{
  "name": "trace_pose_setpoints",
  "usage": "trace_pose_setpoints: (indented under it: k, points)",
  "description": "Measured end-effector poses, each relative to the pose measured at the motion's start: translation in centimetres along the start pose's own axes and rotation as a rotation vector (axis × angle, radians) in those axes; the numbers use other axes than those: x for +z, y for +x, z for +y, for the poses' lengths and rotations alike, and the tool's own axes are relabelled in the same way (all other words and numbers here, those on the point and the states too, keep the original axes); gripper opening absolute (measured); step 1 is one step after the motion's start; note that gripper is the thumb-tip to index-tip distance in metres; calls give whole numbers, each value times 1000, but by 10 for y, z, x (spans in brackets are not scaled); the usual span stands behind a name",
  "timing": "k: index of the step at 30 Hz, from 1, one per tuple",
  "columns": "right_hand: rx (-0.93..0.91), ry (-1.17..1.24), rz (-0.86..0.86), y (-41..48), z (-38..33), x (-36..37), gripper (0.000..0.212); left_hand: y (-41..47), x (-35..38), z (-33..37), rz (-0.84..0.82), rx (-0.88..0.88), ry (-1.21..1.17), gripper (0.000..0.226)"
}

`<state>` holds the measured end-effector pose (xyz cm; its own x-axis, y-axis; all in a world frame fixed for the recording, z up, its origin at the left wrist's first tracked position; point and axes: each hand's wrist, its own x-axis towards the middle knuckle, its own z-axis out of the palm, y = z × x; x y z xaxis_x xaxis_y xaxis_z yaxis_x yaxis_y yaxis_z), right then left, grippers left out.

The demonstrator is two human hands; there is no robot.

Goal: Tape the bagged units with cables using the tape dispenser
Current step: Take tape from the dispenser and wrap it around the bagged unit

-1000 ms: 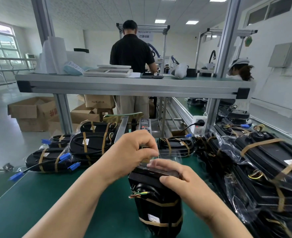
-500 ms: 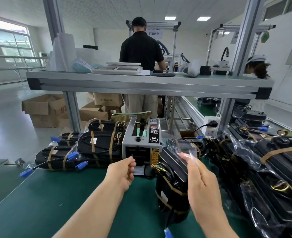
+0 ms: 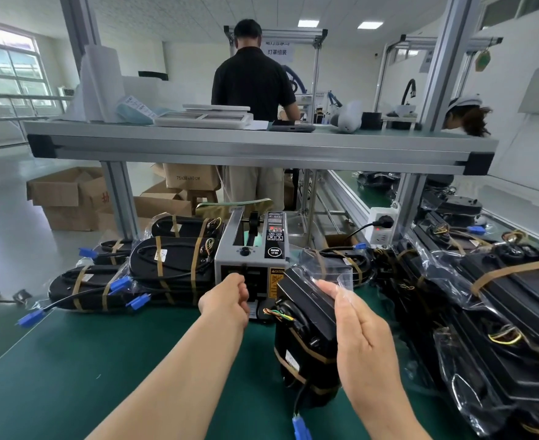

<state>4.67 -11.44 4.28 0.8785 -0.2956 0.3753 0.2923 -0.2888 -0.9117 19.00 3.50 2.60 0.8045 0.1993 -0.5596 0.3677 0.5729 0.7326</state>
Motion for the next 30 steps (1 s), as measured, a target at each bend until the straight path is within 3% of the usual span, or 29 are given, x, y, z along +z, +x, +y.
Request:
trace_pose_setpoints:
  k: [3,7,10,13,18,30]
  points:
    - [41,73,5,-1,6,-3,37,-15,-14,-1,-56,137,12,25]
    - [76,158,6,-4,8,0,38,-61,-42,9,-326,357,94,22]
    - [70,239,8,-7,4,11,37,-100,-50,10,-517,501,263,24]
    - [51,318,-13,-10,0,19,46,-126,-45,5,-606,586,430,14]
    - [26,292,-11,-15,0,23,55,-123,-41,-2,-539,564,527,12]
    - [23,243,20,-15,1,23,52,-119,-40,-2,-489,581,608,17]
